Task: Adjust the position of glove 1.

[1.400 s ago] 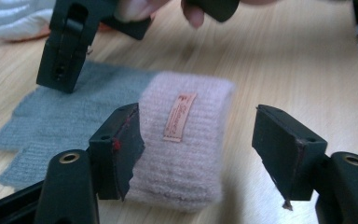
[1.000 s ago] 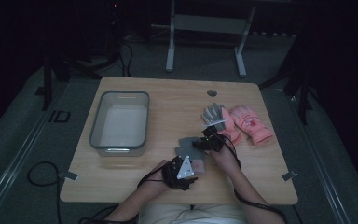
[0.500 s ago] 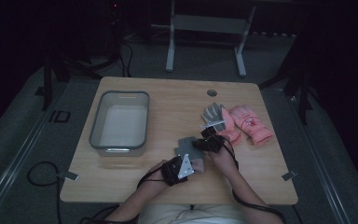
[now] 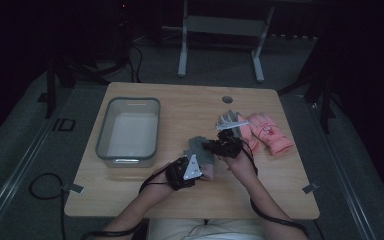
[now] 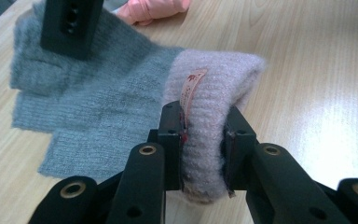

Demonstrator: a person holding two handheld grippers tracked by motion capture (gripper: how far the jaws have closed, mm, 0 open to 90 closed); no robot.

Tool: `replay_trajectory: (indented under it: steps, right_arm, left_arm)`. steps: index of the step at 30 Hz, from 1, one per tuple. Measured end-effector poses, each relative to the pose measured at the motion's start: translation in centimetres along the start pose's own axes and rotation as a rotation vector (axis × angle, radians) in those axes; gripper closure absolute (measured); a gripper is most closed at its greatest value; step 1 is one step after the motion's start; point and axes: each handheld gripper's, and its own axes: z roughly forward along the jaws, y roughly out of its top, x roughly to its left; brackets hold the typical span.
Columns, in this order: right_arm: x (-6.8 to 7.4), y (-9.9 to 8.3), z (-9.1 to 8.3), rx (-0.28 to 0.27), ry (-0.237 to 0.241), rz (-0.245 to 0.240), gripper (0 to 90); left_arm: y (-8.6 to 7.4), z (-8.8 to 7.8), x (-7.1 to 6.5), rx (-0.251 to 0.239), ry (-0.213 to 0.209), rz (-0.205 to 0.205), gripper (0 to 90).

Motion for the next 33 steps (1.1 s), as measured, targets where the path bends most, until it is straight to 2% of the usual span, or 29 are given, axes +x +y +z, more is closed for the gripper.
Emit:
replay_trajectory:
  steps: [4, 6, 11, 18, 19, 23, 28, 30, 31, 33]
  right_arm:
    - [0.4, 1.0, -0.7, -0.02, 0.016, -0.009, 75.0]
    - [0.7, 1.6, -0.9, -0.031, 0.02, -0.018, 75.0]
    - [1.3, 3.1, -1.1, -0.048, 0.04, -0.021, 75.0]
    - [2.1, 4.8, -1.2, -0.069, 0.062, -0.029, 75.0]
    - [2.5, 5.6, -1.2, -0.076, 0.063, -0.04, 75.0]
    - [3.2, 6.9, -1.0, -0.084, 0.07, -0.051, 75.0]
    - [3.9, 8.5, -0.6, -0.09, 0.078, -0.064, 75.1]
    - [4.2, 9.0, -0.4, -0.091, 0.082, -0.069, 75.0]
    - [4.4, 9.3, -0.3, -0.092, 0.083, -0.071, 75.0]
    - [4.7, 9.9, 0.0, -0.091, 0.085, -0.077, 75.1]
  left_arm:
    - [0.3, -0.8, 0.4, -0.002, 0.005, 0.009, 73.8]
    - [0.5, -1.6, 0.8, 0.0, 0.02, 0.024, 73.8]
    - [0.8, -3.2, 2.0, 0.002, 0.016, 0.011, 73.9]
    - [1.1, -4.9, 3.0, 0.013, 0.036, 0.042, 74.2]
    - [1.2, -5.6, 3.5, 0.014, 0.039, 0.045, 74.3]
    - [1.3, -6.4, 4.1, 0.026, 0.043, 0.056, 74.4]
    - [1.4, -8.1, 5.4, 0.063, 0.064, 0.095, 74.5]
    - [1.4, -8.3, 5.6, 0.068, 0.06, 0.094, 74.5]
    - [1.4, -8.9, 6.0, 0.082, 0.065, 0.114, 74.6]
    - [1.4, -9.2, 6.3, 0.089, 0.062, 0.116, 74.8]
